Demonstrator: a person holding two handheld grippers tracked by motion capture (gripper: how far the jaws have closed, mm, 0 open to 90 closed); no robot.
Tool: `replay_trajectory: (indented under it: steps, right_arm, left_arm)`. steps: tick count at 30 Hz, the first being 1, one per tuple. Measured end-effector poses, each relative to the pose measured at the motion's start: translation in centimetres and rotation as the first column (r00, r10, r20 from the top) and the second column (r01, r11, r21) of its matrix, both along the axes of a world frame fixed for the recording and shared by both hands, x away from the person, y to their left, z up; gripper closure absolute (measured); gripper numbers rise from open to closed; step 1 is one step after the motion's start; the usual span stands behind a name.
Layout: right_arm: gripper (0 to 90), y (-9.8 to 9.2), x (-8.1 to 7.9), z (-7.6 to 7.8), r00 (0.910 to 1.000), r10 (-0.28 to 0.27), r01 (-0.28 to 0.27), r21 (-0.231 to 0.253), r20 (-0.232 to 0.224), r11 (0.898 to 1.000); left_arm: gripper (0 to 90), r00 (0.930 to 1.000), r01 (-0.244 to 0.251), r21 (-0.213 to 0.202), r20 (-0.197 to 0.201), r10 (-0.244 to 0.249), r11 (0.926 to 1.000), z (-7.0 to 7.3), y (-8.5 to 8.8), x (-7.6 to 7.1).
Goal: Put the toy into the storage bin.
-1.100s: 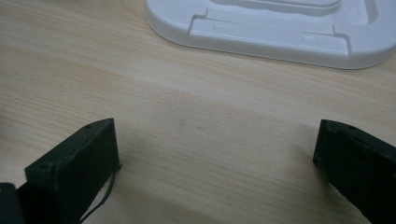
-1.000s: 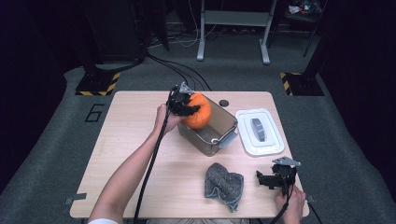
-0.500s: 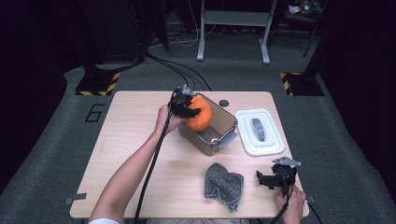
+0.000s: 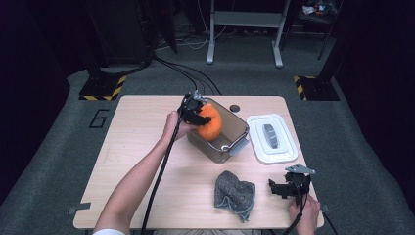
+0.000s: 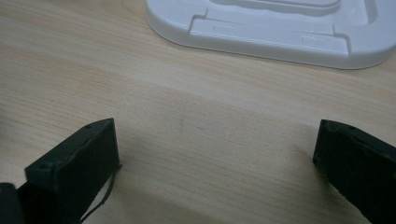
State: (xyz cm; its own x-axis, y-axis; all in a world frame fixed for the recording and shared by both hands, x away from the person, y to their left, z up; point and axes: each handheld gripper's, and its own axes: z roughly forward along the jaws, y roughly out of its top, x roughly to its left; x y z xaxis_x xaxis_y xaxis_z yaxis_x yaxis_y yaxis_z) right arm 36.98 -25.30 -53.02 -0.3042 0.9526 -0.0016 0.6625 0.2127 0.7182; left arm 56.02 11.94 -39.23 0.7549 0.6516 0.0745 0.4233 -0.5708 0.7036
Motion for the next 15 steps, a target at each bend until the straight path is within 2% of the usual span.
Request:
replay_trajectory:
  steps: [15]
  right_arm:
    - [0.0, 0.02, -0.01, 0.00, 1.0000, -0.001, 0.001, 0.000, -0.002, 1.000]
  left_arm:
    - [38.3, 0.9993, 0.009, 0.038, -0.036, -0.008, 0.9992, -0.38, -0.56, 0.40]
